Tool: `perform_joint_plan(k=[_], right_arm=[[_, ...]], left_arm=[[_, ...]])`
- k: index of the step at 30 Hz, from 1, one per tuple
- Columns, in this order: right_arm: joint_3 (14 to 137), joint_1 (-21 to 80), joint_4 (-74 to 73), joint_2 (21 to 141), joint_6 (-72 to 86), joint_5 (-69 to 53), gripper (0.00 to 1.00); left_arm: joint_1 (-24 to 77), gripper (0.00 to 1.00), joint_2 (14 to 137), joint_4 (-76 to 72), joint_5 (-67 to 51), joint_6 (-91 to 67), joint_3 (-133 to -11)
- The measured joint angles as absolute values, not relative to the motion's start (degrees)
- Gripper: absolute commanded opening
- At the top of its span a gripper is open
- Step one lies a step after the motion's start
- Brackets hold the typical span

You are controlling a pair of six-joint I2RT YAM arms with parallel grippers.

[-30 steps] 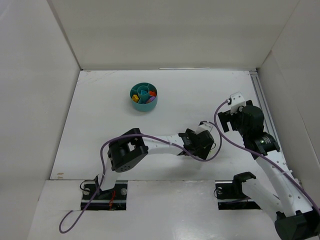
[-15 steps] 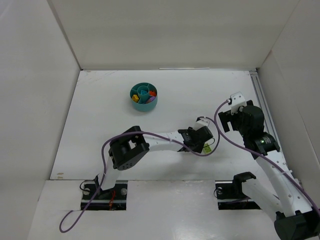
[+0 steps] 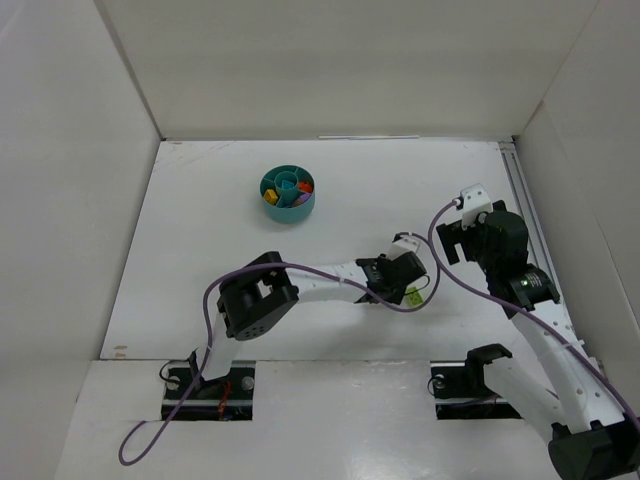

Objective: Sort the legos into containers by color

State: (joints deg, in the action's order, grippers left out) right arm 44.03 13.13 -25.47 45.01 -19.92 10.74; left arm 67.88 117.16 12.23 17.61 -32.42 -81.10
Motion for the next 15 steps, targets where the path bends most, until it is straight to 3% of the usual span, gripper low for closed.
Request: perform_joint_plan(k=[9, 15], right_arm=[[44.0, 13.1, -25.5, 45.0, -20.4, 10.7, 1.00], [44.0, 13.1, -25.5, 45.8, -20.8, 10.7, 1.00]], left_arm=[[64.5, 0.21, 115.9, 12.1, 19.1, -31.9, -80.7], [59.8, 0.21, 105.4, 12.2, 21.4, -31.5, -76.8]])
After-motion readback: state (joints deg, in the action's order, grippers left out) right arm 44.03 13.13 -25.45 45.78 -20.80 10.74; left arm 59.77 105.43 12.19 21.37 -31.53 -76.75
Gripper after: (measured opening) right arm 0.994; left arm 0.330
